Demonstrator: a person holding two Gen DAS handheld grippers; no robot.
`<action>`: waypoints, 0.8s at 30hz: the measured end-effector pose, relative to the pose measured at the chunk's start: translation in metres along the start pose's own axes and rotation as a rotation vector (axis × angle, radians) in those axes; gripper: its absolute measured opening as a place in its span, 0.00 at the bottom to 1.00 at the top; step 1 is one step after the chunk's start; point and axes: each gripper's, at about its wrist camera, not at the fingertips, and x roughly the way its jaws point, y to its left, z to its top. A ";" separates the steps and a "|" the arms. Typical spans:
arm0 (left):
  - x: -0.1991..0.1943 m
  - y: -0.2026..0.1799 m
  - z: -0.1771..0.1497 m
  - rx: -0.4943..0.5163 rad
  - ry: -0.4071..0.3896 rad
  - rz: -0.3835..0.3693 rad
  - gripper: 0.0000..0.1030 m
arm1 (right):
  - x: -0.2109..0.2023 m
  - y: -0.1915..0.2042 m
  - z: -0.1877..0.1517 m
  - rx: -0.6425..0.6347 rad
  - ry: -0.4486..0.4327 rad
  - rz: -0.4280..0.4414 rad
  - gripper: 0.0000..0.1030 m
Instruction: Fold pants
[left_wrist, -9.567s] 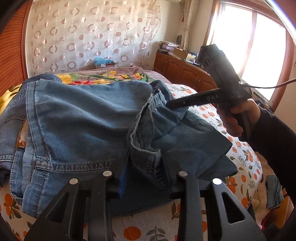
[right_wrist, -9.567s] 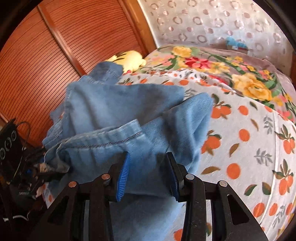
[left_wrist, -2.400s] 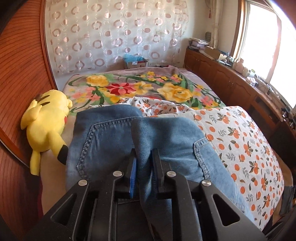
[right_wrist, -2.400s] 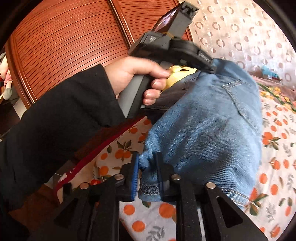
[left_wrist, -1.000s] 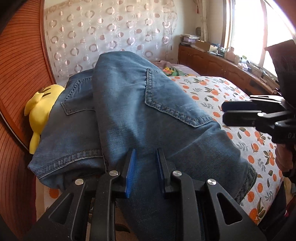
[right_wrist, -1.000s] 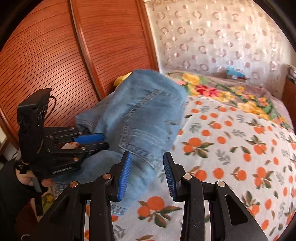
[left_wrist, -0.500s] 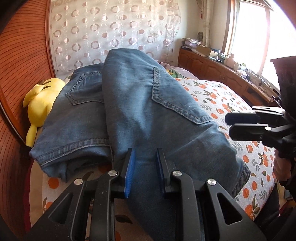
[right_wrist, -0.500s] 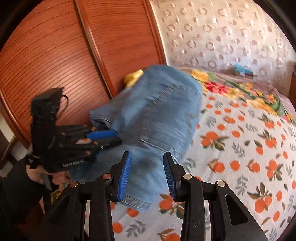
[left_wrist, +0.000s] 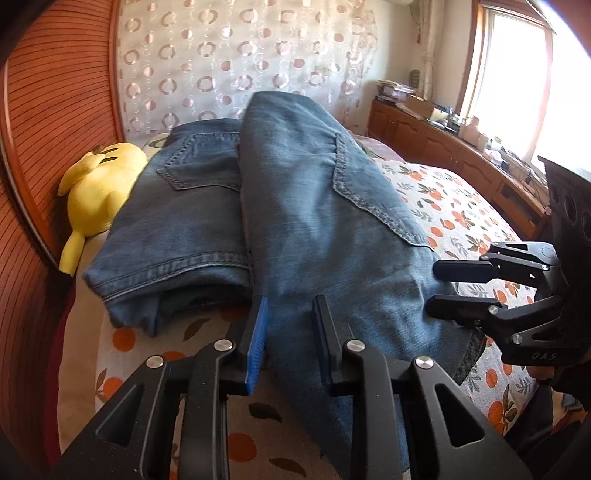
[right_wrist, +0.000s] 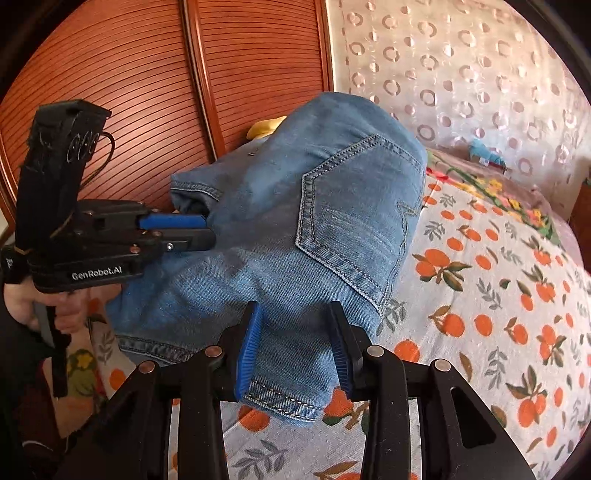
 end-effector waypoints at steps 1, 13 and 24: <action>-0.002 0.003 -0.001 -0.009 -0.002 0.006 0.36 | -0.002 -0.003 0.001 0.007 0.000 0.011 0.37; 0.007 0.027 -0.005 -0.111 0.021 -0.079 0.52 | 0.011 -0.078 0.058 0.085 -0.033 0.075 0.61; 0.025 0.038 -0.007 -0.189 0.052 -0.216 0.52 | 0.099 -0.145 0.107 0.167 0.010 0.188 0.73</action>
